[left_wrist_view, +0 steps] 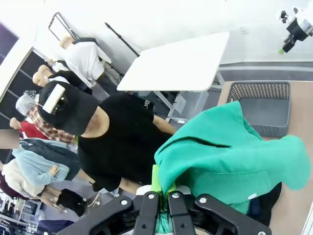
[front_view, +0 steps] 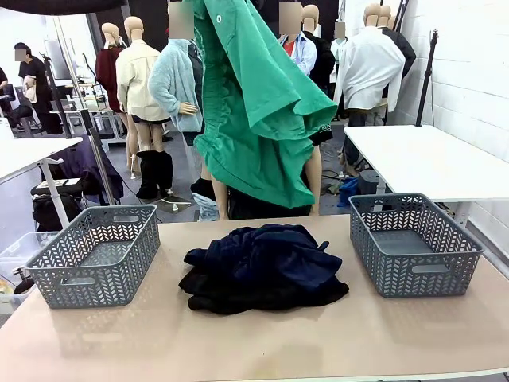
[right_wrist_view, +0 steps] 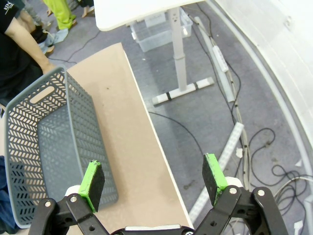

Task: Sort the tops and bottoms.
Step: Lift clothes from the center of the table with your left hand, then sort the clothes according to human instructions.

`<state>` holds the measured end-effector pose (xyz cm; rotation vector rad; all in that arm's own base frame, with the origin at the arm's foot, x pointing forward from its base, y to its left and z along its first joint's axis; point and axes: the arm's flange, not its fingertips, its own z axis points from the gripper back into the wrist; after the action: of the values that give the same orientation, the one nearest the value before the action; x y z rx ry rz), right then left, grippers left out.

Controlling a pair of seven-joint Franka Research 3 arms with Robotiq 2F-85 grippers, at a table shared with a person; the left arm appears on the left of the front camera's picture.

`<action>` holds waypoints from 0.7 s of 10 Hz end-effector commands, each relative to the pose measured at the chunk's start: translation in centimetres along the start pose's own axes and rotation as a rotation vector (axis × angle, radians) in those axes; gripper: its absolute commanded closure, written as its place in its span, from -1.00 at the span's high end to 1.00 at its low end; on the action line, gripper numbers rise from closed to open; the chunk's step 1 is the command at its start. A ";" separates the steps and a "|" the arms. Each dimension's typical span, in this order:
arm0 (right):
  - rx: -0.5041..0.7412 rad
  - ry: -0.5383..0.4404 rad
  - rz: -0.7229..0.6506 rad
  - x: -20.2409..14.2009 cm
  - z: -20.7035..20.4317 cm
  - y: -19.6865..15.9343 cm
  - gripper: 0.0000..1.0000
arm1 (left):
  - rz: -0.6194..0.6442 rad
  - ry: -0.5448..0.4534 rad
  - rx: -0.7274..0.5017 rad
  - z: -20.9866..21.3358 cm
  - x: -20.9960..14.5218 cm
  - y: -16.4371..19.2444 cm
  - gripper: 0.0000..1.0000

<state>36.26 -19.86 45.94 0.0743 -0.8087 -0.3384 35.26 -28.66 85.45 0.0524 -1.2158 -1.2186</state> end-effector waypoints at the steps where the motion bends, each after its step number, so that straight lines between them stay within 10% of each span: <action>1: 0.008 0.004 0.003 -0.1 -0.2 -0.2 1.00 | 0.014 -0.007 -0.004 -0.2 -0.3 0.0 -1.00; 7: 0.008 0.004 0.003 -0.1 -0.2 -0.2 1.00 | 0.014 -0.007 -0.004 -0.2 -0.3 0.0 -1.00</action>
<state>36.26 -19.87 45.94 0.0743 -0.8087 -0.3384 35.74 -28.81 85.05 0.0414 -1.2066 -1.2214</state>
